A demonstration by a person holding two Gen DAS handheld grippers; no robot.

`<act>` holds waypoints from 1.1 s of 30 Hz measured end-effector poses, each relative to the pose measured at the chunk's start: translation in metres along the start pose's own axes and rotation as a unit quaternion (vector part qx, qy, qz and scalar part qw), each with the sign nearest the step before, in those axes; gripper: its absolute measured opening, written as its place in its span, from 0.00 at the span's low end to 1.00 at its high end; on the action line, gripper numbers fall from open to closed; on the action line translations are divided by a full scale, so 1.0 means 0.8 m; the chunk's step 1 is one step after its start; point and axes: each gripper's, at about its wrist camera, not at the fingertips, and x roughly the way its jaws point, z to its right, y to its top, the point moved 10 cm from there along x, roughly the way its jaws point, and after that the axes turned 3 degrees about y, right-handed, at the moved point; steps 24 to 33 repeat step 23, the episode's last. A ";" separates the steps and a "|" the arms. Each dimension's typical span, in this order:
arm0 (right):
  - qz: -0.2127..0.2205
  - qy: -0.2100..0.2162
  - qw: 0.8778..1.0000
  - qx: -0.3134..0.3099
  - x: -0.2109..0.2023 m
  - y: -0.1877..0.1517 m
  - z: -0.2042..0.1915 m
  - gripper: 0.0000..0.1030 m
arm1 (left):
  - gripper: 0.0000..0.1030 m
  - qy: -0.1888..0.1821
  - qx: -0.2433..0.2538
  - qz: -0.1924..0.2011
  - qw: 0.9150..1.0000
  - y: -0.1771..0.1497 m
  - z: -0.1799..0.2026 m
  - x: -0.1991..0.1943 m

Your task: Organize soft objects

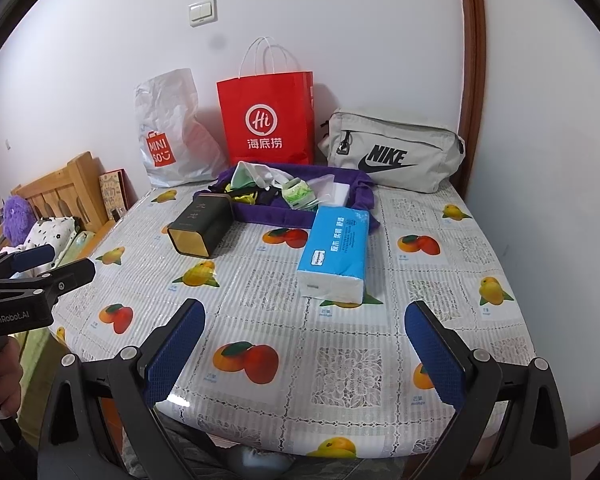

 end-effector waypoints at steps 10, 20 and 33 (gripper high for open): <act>-0.002 -0.002 1.000 -0.003 -0.002 -0.003 -0.002 0.96 | 0.94 -0.001 0.002 0.000 1.000 0.000 0.002 0.000; -0.002 -0.001 1.000 -0.001 -0.002 -0.002 -0.001 0.96 | 0.94 -0.001 0.001 0.000 1.000 0.000 0.002 0.000; -0.003 -0.001 1.000 -0.004 -0.002 -0.001 -0.002 0.96 | 0.94 0.000 0.002 0.001 1.000 0.000 0.001 -0.001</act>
